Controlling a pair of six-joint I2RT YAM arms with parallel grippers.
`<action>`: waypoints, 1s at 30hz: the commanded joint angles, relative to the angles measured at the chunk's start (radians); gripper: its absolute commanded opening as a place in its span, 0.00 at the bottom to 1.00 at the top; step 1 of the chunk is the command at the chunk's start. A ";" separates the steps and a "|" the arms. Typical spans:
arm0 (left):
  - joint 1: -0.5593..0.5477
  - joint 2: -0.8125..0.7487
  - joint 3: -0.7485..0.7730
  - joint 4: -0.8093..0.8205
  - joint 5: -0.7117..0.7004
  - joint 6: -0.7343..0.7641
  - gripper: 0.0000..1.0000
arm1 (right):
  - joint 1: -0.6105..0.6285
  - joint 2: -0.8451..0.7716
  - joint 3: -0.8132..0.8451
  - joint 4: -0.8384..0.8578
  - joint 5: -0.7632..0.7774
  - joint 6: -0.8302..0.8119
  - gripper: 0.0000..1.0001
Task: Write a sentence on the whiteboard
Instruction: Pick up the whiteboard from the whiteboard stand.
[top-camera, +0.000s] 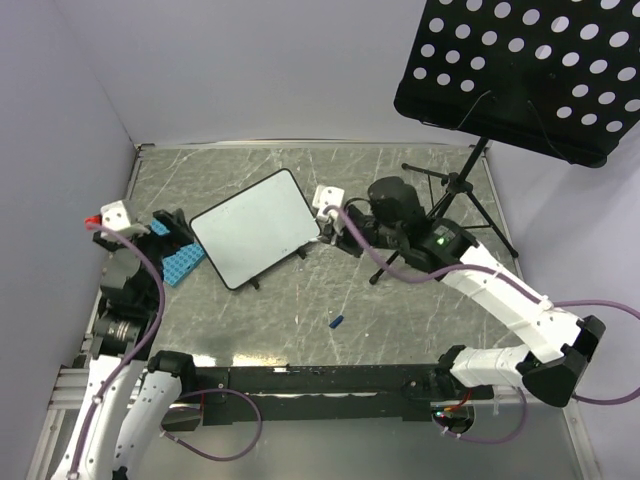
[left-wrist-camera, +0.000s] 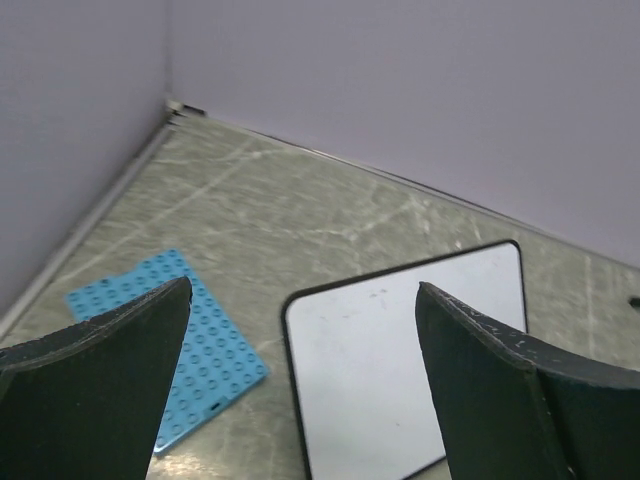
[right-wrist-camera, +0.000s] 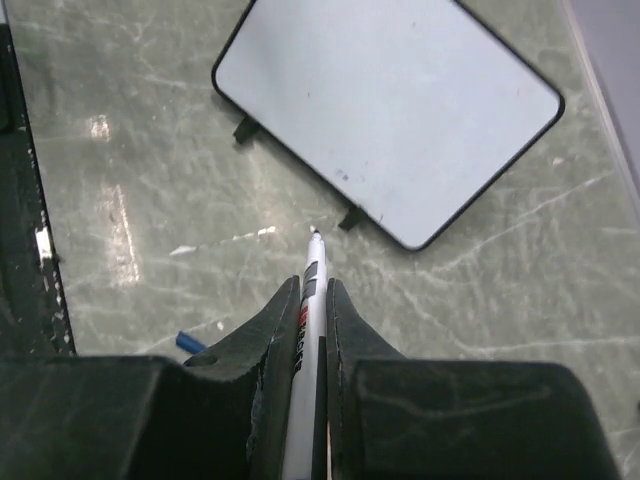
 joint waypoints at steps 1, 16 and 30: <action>0.006 -0.080 -0.028 -0.010 -0.155 0.036 0.97 | 0.118 -0.033 -0.070 0.240 0.137 -0.010 0.00; 0.045 -0.071 -0.042 0.008 -0.138 0.028 0.97 | 0.316 0.253 -0.227 0.930 0.203 0.039 0.00; 0.114 -0.029 -0.054 0.031 -0.116 0.021 0.97 | 0.365 0.393 -0.348 1.239 0.352 0.252 0.00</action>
